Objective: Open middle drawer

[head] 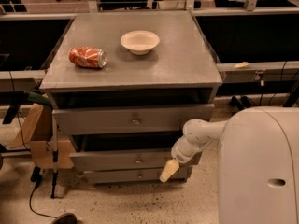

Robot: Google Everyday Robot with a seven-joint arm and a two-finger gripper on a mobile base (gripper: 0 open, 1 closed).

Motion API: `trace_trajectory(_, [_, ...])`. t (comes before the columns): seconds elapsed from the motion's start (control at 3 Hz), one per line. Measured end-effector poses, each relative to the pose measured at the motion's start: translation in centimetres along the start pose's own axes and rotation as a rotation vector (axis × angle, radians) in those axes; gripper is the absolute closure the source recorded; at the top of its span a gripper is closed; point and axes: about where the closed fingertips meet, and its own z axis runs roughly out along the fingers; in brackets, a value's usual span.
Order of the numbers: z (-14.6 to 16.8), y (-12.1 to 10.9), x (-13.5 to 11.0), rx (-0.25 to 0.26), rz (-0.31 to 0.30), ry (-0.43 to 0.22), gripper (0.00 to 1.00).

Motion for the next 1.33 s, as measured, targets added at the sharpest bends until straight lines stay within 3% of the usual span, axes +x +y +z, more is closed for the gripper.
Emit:
trace_trajectory(0.33, [0.0, -0.1, 0.1, -0.003, -0.002, 0.007, 0.17])
trace_trajectory(1.33, [-0.8, -1.2, -0.7, -0.006, -0.002, 0.017, 0.87])
